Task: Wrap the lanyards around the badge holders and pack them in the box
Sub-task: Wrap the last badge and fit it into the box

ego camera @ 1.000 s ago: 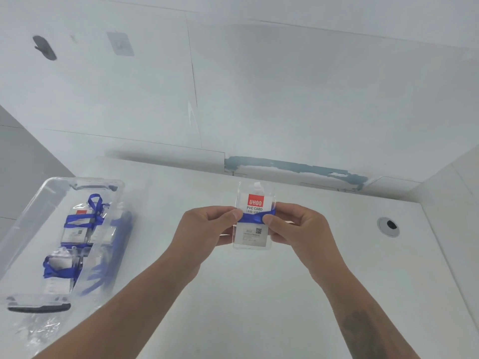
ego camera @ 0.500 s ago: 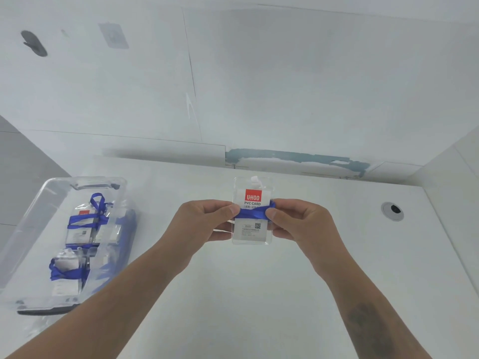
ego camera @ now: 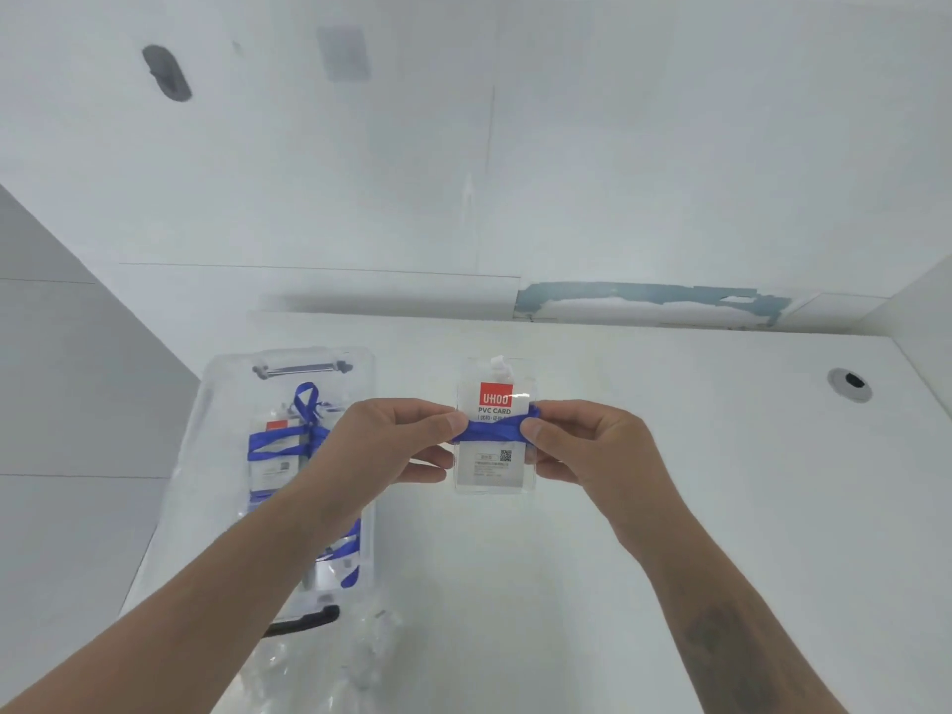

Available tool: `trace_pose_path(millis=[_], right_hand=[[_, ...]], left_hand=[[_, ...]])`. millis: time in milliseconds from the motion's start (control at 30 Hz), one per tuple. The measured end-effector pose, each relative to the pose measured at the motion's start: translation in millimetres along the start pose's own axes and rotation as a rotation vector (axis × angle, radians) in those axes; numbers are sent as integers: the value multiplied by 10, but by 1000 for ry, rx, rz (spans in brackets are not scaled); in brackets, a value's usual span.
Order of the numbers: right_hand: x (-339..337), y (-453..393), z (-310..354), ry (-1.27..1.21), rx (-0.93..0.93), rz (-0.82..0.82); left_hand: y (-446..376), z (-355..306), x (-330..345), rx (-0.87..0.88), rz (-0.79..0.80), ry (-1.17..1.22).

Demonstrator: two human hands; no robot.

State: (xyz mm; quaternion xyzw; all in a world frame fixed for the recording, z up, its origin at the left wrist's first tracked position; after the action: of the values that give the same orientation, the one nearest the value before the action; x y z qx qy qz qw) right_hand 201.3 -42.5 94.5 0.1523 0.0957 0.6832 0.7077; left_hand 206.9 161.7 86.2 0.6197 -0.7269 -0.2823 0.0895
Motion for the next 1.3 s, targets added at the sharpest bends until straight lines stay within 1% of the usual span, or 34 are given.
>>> trace_pose_path(millis=[67, 100, 267, 400, 667, 833, 1033, 1100, 1200, 1233, 1300], right_hand=[[379, 45, -77, -6, 13, -22], [461, 67, -99, -7, 12, -26], [1262, 154, -221, 20, 20, -71], [1665, 188, -275, 38, 23, -120], [1989, 90, -419, 224, 68, -64], [2053, 26, -505, 290, 100, -53], [2076, -44, -448, 474, 22, -151], [2101, -80, -439, 426, 23, -157], [2178, -87, -579, 221, 102, -158], [2215, -52, -673, 111, 153, -171], [2321, 65, -914, -221, 296, -218]], left_hand=[[51, 122, -362, 5, 34, -44], [69, 137, -437, 7, 44, -57], [163, 394, -1196, -7, 78, -76], [158, 508, -1563, -10, 118, -118], [6, 756, -1776, -89, 183, -276], [-67, 851, -1784, -143, 133, -252], [-165, 893, -1801, -187, 13, -220], [-201, 902, -1822, -189, -16, -191], [-272, 895, -1858, -186, -55, -149], [-293, 892, -1866, -185, -65, -137], [-341, 884, -1868, -180, -75, -137]])
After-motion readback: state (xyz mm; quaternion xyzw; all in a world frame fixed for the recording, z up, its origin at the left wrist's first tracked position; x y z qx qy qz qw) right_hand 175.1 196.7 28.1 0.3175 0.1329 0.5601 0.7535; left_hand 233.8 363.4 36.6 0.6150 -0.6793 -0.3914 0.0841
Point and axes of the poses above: each hand's wrist, its own y-axis away from the middle knuckle, its own x-axis out of the palm, z = x × y, the point moved 8 cm from there along -y, towards the middle knuckle, and after that the axes turned 9 degrees about -y, right-handed, at the moved point
